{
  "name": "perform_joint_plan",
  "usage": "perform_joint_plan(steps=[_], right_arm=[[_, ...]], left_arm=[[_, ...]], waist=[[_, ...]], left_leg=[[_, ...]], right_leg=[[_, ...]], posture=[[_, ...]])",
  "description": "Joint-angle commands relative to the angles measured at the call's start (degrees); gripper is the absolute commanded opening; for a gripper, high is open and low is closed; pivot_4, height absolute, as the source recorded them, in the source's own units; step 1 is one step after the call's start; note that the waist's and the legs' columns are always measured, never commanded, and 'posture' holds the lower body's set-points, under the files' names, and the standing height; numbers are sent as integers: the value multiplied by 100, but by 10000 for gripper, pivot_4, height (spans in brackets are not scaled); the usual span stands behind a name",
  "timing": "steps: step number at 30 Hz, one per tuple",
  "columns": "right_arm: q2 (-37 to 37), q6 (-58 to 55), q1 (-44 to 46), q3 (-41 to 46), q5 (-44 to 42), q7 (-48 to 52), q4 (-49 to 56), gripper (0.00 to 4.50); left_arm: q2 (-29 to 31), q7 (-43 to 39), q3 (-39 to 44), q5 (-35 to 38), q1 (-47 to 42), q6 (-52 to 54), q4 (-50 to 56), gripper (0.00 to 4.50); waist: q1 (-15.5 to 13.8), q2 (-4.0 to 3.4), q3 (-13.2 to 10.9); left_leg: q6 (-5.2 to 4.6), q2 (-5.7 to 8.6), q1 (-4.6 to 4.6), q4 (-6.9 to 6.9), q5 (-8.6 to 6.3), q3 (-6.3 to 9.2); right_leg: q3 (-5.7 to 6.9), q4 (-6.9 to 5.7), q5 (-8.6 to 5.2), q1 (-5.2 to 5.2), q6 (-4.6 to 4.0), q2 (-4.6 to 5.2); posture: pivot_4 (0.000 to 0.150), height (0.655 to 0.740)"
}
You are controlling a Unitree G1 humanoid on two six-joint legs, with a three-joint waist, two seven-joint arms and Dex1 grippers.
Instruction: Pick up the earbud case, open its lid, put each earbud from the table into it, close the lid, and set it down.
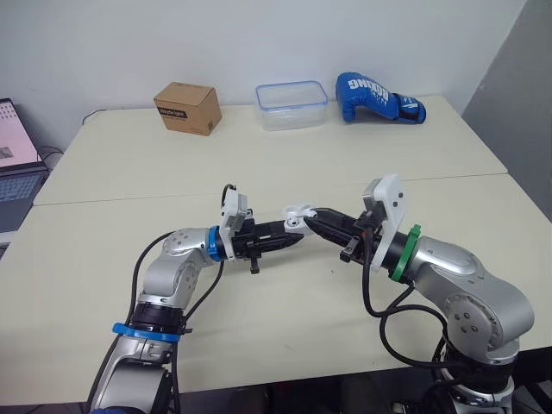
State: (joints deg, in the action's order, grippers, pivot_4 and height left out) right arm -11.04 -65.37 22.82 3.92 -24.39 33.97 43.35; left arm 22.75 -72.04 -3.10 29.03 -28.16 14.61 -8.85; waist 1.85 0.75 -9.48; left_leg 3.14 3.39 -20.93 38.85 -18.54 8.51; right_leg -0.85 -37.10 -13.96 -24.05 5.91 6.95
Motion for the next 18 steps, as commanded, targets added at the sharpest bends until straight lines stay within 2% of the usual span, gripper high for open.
perform_joint_plan(steps=[1,18], right_arm=[[-84,418,-119,-74,-183,-72,30,4012],[-376,912,39,-203,-630,-488,-199,4012]], left_arm=[[1,-38,4,59,-78,-14,245,7391],[48,-35,-58,84,90,107,526,7391]], waist=[[0,0,0],[-1,0,0]], left_leg=[[0,0,0,0,0,0],[0,-1,0,-1,0,0]], right_leg=[[0,1,0,0,0,0],[0,2,0,0,0,-1]], posture=[[1500,7307],[1500,7307]])
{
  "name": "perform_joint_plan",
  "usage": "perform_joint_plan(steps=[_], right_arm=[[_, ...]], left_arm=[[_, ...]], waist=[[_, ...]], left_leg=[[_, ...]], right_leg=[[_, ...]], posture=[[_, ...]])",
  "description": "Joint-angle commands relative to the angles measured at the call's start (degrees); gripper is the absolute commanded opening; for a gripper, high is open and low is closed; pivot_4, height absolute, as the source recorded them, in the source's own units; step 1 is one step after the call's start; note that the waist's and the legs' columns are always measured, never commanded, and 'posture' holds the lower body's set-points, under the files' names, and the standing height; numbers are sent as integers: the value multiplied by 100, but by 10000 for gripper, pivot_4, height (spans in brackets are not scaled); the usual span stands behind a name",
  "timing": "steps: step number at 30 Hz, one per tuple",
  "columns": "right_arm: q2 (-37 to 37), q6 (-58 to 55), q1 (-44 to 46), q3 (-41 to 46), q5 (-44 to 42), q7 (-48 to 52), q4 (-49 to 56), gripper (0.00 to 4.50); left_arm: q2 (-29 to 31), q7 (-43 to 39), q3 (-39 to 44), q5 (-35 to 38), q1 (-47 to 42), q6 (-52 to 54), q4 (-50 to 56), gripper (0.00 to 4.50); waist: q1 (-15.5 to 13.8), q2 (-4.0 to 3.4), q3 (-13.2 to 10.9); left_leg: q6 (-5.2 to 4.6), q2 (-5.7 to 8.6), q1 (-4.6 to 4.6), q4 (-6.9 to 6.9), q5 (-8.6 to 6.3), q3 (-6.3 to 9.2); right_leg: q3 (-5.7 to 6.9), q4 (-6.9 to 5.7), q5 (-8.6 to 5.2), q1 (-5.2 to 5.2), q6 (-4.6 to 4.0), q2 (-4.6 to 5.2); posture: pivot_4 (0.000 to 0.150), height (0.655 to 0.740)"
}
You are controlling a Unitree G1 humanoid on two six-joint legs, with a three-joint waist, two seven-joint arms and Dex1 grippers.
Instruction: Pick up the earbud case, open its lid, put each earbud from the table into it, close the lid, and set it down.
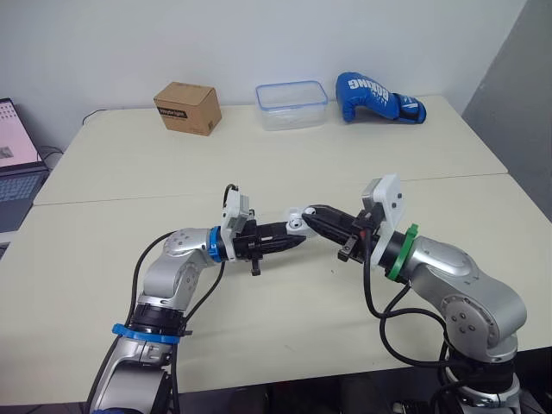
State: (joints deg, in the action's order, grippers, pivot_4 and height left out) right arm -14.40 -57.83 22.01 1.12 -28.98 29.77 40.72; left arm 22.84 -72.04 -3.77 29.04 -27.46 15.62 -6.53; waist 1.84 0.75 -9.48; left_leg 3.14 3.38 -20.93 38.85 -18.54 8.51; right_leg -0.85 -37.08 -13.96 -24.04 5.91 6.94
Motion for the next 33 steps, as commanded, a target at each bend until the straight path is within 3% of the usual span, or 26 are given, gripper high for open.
perform_joint_plan(steps=[1,28,33], right_arm=[[-57,168,126,76,-193,-88,54,4012],[-1012,598,102,-666,155,-264,-170,4012],[-1089,659,86,-699,65,-222,-139,21308]], left_arm=[[42,-30,9,86,26,17,311,7391],[24,168,157,245,-41,181,479,7391],[16,164,169,238,-41,191,492,7391]], waist=[[0,0,0],[-2,0,0],[-2,0,0]], left_leg=[[0,0,0,0,0,0],[0,0,0,0,0,-2],[0,-1,0,0,0,-1]], right_leg=[[0,0,0,0,0,0],[-1,2,0,1,0,0],[1,2,0,1,0,0]], posture=[[1500,7307],[1500,7307],[1500,7307]])
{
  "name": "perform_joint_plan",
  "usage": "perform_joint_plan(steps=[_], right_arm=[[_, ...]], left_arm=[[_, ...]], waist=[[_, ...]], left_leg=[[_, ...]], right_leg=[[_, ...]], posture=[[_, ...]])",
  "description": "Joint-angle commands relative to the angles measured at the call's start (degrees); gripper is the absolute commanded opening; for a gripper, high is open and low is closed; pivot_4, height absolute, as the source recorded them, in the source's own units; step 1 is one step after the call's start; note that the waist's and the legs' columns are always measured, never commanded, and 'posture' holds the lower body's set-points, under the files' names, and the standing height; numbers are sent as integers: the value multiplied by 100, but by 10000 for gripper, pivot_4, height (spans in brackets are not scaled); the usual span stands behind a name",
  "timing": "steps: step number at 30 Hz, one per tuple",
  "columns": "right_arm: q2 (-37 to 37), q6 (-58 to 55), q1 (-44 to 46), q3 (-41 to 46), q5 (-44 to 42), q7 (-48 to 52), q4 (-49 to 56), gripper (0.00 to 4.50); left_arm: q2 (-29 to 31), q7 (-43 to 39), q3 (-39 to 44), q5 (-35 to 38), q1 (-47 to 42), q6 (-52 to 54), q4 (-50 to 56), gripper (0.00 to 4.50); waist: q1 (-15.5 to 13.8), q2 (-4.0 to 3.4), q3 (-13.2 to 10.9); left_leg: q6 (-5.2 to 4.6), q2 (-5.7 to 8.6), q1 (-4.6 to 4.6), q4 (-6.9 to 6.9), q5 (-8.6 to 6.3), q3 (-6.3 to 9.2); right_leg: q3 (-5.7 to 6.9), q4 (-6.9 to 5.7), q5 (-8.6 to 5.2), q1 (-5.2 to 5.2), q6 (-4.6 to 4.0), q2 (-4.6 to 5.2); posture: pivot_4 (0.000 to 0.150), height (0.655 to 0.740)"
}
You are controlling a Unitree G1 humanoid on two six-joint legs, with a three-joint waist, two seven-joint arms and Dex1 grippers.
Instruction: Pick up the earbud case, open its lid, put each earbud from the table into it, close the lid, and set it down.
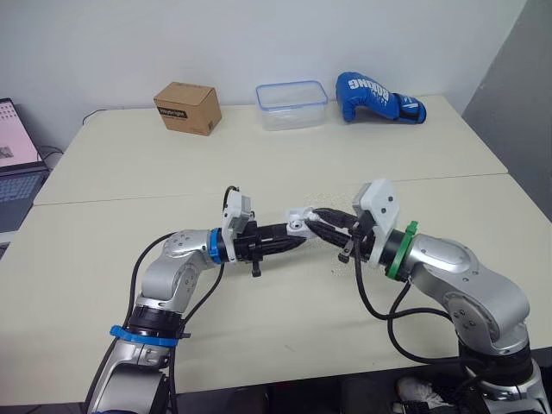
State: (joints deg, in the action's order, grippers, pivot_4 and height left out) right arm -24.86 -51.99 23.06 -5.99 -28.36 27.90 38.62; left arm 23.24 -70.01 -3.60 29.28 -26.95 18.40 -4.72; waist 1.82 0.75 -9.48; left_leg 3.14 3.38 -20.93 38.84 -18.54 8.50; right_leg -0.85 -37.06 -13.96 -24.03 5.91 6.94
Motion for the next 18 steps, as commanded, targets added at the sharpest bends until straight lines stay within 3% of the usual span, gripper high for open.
perform_joint_plan(steps=[1,4,8,12,15,18], right_arm=[[-29,137,-28,22,28,-54,74,24995],[-48,232,-28,90,4,-11,73,35095],[-158,244,-21,472,-452,305,194,35095],[-428,-44,119,1147,-1501,723,268,35095],[-717,-204,478,1392,-1907,866,-42,28899],[-957,-140,902,1269,-1837,1017,-477,18230]], left_arm=[[-21,-39,149,213,-88,-86,315,7391],[-2,-48,139,200,-61,-94,321,7391],[19,-89,128,169,-25,-109,315,7391],[43,-140,127,142,-4,-115,318,7391],[96,-235,102,136,29,-132,363,7391],[148,-336,103,161,37,-113,410,7391]], waist=[[-1,0,0],[-1,0,0],[-6,0,0],[-11,1,-1],[-12,1,-1],[-8,1,-1]], left_leg=[[0,0,0,0,0,0],[0,1,0,0,0,0],[0,1,0,0,0,0],[0,1,0,0,0,1],[-1,0,0,0,-1,0],[-2,-1,1,0,-1,-2]], right_leg=[[0,0,0,0,0,0],[-1,1,0,0,0,0],[0,1,0,1,0,0],[0,3,0,3,0,0],[1,3,0,4,0,0],[0,1,0,3,0,-1]], posture=[[1500,7307],[1500,7307],[1500,7307],[1500,7307],[1500,7307],[1500,7307]])
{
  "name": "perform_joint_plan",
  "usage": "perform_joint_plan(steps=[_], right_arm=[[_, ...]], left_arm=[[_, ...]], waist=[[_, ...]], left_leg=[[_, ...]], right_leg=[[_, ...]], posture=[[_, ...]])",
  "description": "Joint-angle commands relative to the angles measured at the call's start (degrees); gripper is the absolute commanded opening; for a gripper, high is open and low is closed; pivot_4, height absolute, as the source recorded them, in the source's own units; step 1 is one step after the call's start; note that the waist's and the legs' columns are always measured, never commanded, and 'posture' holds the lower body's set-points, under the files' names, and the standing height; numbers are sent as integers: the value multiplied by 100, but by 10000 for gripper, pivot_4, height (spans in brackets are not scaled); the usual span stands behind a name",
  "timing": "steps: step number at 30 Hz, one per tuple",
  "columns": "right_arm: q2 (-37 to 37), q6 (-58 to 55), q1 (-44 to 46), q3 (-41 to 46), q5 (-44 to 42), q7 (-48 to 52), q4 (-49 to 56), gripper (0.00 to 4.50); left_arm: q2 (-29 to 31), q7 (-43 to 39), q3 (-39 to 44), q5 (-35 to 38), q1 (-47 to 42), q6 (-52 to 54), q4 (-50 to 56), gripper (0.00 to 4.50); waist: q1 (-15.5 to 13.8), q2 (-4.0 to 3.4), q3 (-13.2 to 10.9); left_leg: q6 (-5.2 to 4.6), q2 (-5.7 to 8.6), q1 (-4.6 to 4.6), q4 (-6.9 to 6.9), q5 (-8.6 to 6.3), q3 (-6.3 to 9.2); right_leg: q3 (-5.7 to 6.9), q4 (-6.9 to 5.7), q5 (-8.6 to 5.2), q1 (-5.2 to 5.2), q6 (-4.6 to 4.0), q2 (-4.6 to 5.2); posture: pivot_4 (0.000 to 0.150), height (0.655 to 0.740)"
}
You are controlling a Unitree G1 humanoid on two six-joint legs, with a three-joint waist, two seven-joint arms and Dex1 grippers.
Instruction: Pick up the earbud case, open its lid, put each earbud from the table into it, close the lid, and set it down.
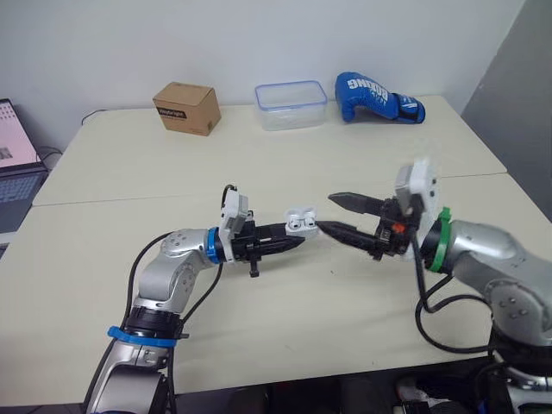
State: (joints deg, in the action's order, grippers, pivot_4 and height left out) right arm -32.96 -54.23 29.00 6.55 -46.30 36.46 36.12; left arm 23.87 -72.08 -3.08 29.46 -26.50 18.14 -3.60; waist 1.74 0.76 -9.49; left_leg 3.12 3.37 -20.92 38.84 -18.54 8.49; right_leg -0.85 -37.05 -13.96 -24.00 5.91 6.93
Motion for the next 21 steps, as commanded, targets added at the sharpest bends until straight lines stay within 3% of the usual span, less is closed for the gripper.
perform_joint_plan(steps=[1,5,13,21], right_arm=[[-236,174,443,-115,96,258,-404,14090],[-453,585,790,-613,617,636,-1013,322],[-438,1701,1399,-1806,2021,1394,-2492,322],[0,2464,1591,-2235,2685,1791,-3122,322]], left_arm=[[102,-172,45,146,-8,-86,310,7391],[124,-258,36,136,-30,-95,320,7391],[107,-293,28,123,-115,-86,295,7391],[68,-272,-23,104,-130,-61,296,7391]], waist=[[0,0,0],[8,0,0],[14,1,0],[14,1,0]], left_leg=[[0,0,0,0,0,0],[0,0,-1,-2,0,-3],[1,0,-2,0,0,-3],[2,0,-3,0,1,-1]], right_leg=[[1,-1,0,0,0,0],[1,5,0,0,0,0],[1,4,0,-2,0,1],[1,5,0,-4,0,2]], posture=[[1500,7307],[1500,7307],[1500,7307],[1500,7307]])
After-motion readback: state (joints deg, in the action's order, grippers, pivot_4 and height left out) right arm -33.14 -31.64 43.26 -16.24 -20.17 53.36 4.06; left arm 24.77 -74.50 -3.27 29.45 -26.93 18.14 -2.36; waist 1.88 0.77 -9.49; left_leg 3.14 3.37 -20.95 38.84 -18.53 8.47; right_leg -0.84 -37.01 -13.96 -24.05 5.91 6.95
